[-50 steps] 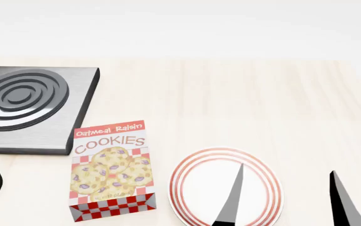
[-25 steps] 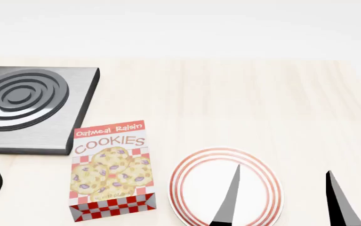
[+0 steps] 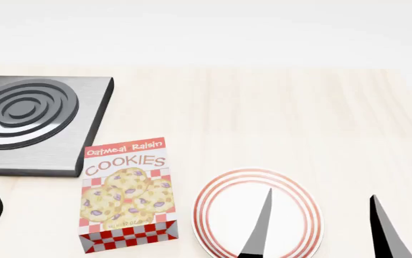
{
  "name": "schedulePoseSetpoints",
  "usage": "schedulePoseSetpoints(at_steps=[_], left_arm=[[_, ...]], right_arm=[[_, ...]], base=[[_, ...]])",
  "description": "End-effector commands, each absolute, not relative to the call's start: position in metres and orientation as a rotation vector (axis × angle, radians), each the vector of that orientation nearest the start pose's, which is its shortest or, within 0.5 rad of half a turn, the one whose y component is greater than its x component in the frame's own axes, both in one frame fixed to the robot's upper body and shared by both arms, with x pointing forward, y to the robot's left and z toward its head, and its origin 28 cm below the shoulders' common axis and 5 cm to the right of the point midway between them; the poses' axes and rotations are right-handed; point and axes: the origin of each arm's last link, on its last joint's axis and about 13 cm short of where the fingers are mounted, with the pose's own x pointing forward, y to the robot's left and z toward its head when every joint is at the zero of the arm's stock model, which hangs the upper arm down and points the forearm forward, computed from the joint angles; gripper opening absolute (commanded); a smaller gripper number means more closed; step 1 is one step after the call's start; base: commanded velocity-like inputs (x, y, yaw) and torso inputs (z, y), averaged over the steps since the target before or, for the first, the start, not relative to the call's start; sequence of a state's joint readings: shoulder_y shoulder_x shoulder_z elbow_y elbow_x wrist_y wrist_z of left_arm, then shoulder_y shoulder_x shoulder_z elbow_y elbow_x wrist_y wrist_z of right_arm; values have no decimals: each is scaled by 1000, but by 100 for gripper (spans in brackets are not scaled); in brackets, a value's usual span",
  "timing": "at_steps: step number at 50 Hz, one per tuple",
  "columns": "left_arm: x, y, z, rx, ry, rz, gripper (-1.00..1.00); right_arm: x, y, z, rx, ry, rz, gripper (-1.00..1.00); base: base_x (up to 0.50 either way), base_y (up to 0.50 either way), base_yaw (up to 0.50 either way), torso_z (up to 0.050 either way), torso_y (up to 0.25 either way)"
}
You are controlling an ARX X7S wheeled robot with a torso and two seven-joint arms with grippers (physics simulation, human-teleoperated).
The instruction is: Pick the akita bowl from table center and place it on the plate.
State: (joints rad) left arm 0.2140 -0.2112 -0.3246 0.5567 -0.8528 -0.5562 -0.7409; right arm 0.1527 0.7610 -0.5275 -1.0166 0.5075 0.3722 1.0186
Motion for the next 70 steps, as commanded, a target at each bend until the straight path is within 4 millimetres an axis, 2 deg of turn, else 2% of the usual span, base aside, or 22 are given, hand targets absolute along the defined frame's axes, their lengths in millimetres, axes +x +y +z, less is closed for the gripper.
schedulePoseSetpoints(at_steps=[1,16,17,39,70], left_arm=[[156,266,72,-476,276,654,100],[161,267,61,-463,305,647,100],[161,267,61,-461,309,651,-100],[159,266,62,-432,325,663,-100],[149,257,108,-453,174,546,-100]], right_arm=[[141,-91,171,-31,-396,-73,100],[141,-90,172,-31,-398,-70,100],[141,-90,173,-31,-398,-69,100],[142,-90,172,-31,-398,-63,100],[141,-90,173,-33,-399,-63,100]], base=[[0,0,0,0,0],[0,0,0,0,0],[0,0,0,0,0],[0,0,0,0,0],[0,0,0,0,0]])
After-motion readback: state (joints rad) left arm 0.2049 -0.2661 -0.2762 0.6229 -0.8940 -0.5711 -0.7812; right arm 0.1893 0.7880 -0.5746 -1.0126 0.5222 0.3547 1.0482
